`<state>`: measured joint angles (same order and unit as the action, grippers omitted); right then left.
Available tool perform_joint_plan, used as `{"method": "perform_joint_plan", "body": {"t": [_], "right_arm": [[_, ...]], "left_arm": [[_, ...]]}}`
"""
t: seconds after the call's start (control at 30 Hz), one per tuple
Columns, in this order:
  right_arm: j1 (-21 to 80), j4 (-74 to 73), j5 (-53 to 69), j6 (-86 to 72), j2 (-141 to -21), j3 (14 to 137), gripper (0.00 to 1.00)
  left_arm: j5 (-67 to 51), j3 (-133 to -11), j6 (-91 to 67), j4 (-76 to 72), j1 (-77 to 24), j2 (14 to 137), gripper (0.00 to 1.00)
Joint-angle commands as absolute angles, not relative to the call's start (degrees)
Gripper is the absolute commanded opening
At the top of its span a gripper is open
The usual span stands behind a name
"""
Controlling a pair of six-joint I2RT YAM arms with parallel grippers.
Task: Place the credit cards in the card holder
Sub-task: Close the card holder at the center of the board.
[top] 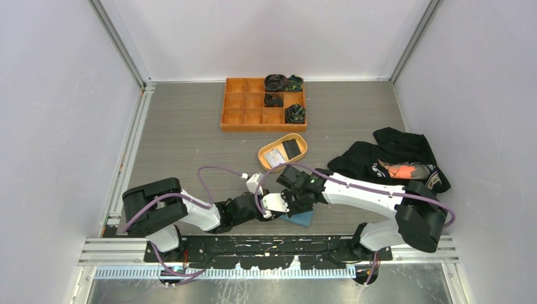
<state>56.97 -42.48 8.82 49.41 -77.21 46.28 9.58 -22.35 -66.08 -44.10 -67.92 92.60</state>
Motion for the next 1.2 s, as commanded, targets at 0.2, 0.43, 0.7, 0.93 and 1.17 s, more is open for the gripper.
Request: {"method": "perform_joint_plan", "body": {"t": [0.2, 0.43, 0.7, 0.93, 1.17], "right_arm": [[60.7, -45.5, 8.9, 52.0, -75.7, 43.6, 0.01], [62.5, -45.1, 8.1, 51.9, -76.8, 42.8, 0.01], [63.6, -45.5, 7.9, 51.5, -78.8, 42.9, 0.01], [64.5, -46.9, 8.1, 51.7, -79.7, 42.8, 0.01], [66.6, -48.0, 7.2, 52.6, -78.7, 40.0, 0.01]], "left_arm": [[12.0, -22.6, -65.8, -48.8, -68.1, 91.2, 0.00], [11.5, -22.7, -65.6, -50.1, -68.2, 91.8, 0.00], [11.3, -22.4, -65.2, -50.8, -68.3, 91.8, 0.00], [12.0, -21.1, -65.1, -52.3, -68.3, 91.0, 0.00], [11.7, -20.9, -65.0, -54.2, -68.3, 91.7, 0.00]]}}
